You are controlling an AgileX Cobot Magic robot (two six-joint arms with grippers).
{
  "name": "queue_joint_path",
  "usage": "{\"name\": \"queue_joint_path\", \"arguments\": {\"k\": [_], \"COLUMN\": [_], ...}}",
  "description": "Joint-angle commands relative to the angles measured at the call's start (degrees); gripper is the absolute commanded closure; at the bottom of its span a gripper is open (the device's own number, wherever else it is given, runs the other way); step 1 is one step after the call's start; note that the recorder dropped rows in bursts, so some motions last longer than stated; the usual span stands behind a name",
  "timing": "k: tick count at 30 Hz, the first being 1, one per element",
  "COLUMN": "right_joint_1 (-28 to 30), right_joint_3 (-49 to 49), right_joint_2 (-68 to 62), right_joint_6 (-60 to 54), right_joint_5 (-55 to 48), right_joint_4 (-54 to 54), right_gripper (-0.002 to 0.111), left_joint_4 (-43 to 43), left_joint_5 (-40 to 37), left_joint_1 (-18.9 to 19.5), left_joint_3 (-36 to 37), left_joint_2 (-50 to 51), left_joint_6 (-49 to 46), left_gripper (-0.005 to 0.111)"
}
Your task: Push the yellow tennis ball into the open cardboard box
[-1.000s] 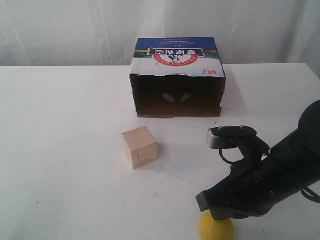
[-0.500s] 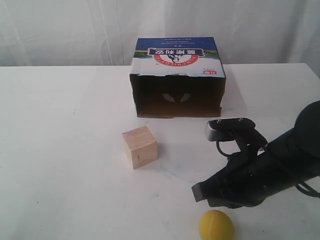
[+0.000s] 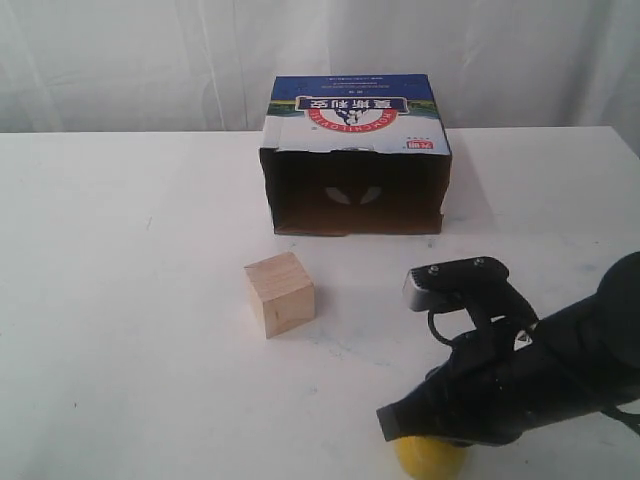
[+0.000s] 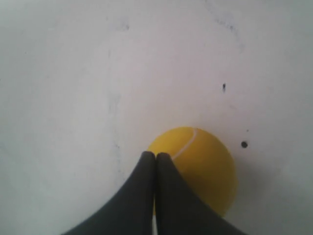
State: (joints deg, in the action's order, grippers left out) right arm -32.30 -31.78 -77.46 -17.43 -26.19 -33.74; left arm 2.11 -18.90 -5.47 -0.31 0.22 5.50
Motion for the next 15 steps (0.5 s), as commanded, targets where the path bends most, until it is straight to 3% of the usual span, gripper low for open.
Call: {"name": "queue_joint_path", "arguments": {"k": [1,10,12,15], "right_joint_1": [-0.1,-0.1,-0.1,-0.1], "right_joint_3": [0.5,-1.3,-3.1,-4.1], "right_joint_2": [-2.7,-3.6,-2.1,0.0], "right_joint_6": [0.1,-2.4,-2.4,-2.4], "right_joint_5": [6.1,41.0,39.4,27.4], "right_joint_4": [1.1,1.4,1.4,1.4], "right_gripper": [0.108,0.108,0.108,0.108], "left_joint_4": [0.1,0.1,0.1,0.1], "left_joint_5": [-2.2,-2.2,-2.2,-2.2], "left_joint_1": [-0.5,-0.5,-0.5,-0.5], "left_joint_3": [0.3,0.3,0.3,0.3], "left_joint_2": [-0.2,-0.2,-0.2,-0.2], "left_joint_6": [0.0,0.0,0.0,0.0], "left_gripper": [0.107,0.107,0.107,0.107]}}
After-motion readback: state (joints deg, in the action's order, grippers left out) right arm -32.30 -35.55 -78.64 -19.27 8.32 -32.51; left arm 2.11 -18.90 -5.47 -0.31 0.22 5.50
